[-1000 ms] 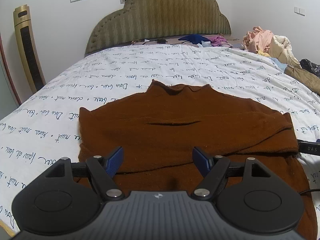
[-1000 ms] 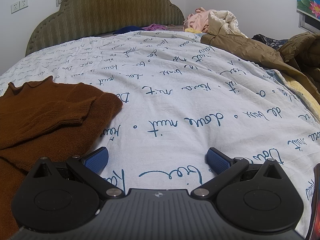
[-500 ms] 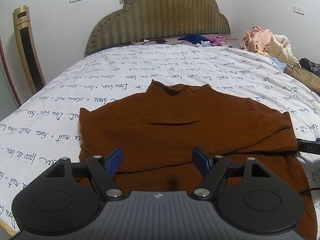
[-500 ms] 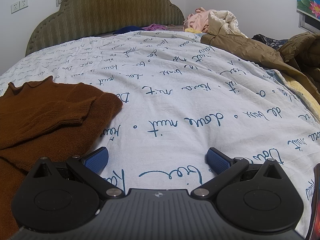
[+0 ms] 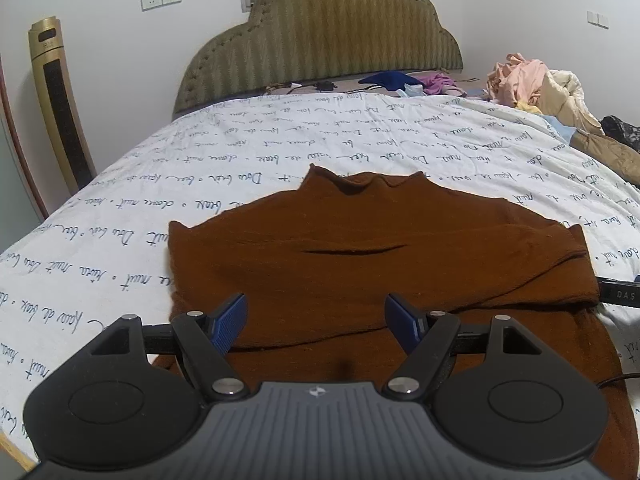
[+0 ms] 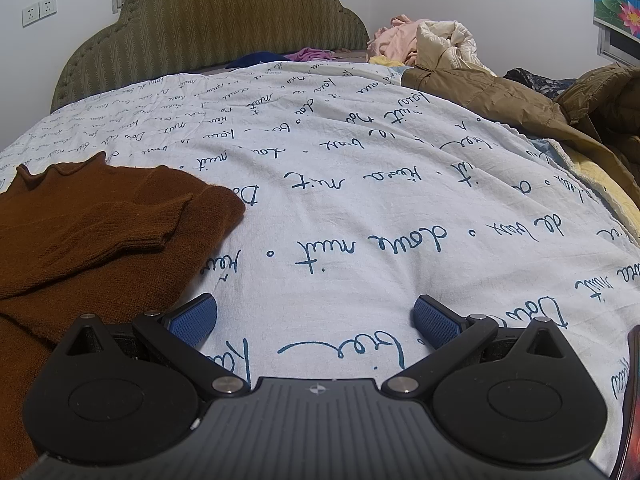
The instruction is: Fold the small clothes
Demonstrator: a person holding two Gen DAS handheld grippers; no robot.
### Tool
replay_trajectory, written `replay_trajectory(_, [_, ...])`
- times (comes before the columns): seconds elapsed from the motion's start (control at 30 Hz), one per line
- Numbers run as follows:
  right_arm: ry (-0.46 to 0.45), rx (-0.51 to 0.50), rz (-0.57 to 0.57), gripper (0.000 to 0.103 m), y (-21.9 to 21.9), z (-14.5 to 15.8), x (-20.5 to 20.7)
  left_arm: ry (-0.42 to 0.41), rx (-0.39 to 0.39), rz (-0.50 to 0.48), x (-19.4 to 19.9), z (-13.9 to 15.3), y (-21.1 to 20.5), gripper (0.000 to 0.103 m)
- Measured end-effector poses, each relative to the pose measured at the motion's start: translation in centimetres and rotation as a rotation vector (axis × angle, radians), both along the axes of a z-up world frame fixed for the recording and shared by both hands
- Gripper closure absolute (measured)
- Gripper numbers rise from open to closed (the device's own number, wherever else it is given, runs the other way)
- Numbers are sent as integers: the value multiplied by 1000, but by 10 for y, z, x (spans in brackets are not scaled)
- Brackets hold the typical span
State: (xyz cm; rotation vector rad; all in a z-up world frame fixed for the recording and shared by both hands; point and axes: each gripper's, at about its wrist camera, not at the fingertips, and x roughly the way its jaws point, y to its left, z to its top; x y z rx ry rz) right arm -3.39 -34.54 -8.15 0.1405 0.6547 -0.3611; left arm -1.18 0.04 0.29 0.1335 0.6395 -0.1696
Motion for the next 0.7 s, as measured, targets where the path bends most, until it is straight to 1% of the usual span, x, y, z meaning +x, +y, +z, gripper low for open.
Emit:
replay_trajectory(0.07, [0,0,0,0,0,0,0,5,-7,5,0,0,3,27])
replay_trajectory(0.2, [0,0,0,0,0,0,0,2,8,7,0,0,4,27])
replay_trajectory(0.37, [0,0,0,0,0,0,0,4,-10,24,0,1,11,27])
replay_trajectory(0.47, [0,0,-1,0,0,0,0,11,-14,18,1,0,11,27])
replay_trajectory(0.63, [0,0,-1,0,0,0,0,2,-12,6,-3,0,12,27])
replay_trajectory(0.7, [1,-2,-1,0,0,0,0,-8,-5,16,-4,-1,14,27])
